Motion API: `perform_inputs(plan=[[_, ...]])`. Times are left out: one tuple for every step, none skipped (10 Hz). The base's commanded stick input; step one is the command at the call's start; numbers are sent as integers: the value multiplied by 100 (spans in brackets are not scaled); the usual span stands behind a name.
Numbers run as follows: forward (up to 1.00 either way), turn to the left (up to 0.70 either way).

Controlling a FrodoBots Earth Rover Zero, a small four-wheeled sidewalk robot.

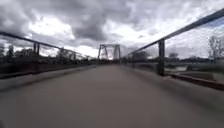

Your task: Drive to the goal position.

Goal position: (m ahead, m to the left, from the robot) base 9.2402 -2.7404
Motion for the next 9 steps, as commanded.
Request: perform_inputs(plan=[[100, 0], [100, 0], [100, 0], [100, 0], [100, 0], [100, 0], [100, 0], [100, 0], [100, 0]])
